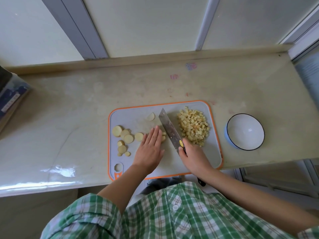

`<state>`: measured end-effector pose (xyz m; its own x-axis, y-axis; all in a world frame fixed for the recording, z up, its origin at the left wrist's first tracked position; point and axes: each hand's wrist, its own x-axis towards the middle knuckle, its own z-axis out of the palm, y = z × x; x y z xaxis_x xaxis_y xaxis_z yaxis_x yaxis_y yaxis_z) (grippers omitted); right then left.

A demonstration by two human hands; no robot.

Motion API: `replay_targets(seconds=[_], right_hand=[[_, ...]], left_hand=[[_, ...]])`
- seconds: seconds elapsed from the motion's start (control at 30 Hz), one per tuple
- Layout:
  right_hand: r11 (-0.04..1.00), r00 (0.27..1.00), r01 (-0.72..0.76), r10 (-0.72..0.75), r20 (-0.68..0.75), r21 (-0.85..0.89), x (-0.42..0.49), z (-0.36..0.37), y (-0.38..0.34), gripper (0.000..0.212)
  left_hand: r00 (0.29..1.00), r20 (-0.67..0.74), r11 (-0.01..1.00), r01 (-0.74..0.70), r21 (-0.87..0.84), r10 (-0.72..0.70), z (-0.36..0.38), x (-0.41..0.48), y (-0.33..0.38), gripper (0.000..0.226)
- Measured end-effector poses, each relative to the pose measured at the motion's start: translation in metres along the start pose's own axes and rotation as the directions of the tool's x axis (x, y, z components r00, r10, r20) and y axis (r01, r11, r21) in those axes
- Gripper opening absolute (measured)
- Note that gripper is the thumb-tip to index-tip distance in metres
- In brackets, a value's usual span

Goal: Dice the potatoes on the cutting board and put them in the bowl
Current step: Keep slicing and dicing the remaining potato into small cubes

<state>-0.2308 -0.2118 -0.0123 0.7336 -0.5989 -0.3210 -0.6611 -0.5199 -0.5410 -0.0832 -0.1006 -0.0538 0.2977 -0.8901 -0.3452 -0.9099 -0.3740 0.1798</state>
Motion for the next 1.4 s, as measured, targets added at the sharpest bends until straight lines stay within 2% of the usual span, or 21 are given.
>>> replay_targets(seconds=[0.1,0.23,0.3,0.4,0.5,0.57,0.7,0.83,1.1,1.23,1.4], right_hand=[[1.000,1.000,-0.020,0.020,-0.015,0.014,0.003,0.001,-0.002,0.020],[0.999,1.000,-0.021,0.022,-0.019,0.028,0.004,-0.002,-0.001,0.019],[0.999,1.000,-0.011,0.012,-0.015,0.036,0.004,-0.003,0.000,0.020],[0.999,1.000,-0.015,0.015,-0.004,0.053,0.005,-0.004,0.002,0.022],[0.997,1.000,-0.018,0.018,-0.003,0.077,0.005,-0.005,0.002,0.022],[0.996,1.000,-0.026,0.025,0.012,0.088,0.005,-0.005,0.002,0.023],[0.983,0.996,-0.084,0.080,0.027,0.165,0.007,-0.009,0.003,0.024],[0.973,0.993,-0.113,0.108,0.038,0.201,0.008,-0.014,0.002,0.026],[0.977,0.994,-0.103,0.096,0.046,0.184,0.005,-0.012,0.003,0.026],[0.996,0.998,-0.049,0.047,0.032,0.077,0.003,-0.007,0.002,0.025],[1.000,0.998,0.012,-0.013,0.059,0.013,0.000,0.001,-0.003,0.020]], left_hand=[[1.000,0.008,0.999,0.029,0.013,-0.029,-0.001,0.010,-0.001,0.066],[0.997,-0.067,0.998,0.040,0.040,-0.037,0.003,0.010,-0.006,0.071],[0.998,-0.066,0.999,0.019,0.046,-0.016,0.009,0.008,-0.006,0.071],[0.996,-0.075,0.998,0.058,0.012,-0.057,0.007,0.011,-0.006,0.073],[0.997,-0.031,0.997,0.071,0.040,-0.070,0.003,0.014,-0.009,0.077],[0.998,-0.004,0.996,0.066,0.054,-0.066,0.003,0.014,-0.012,0.078],[0.992,-0.117,0.998,0.048,0.046,-0.043,0.006,0.012,-0.012,0.073],[0.994,-0.113,0.996,0.002,0.089,0.008,0.012,0.006,-0.009,0.072],[0.984,-0.178,0.997,0.044,0.058,-0.033,0.009,0.006,-0.005,0.065],[0.970,-0.189,0.988,0.144,-0.056,-0.153,0.000,0.012,-0.005,0.070],[0.972,-0.192,0.986,0.117,-0.121,-0.139,-0.010,0.019,-0.006,0.050]])
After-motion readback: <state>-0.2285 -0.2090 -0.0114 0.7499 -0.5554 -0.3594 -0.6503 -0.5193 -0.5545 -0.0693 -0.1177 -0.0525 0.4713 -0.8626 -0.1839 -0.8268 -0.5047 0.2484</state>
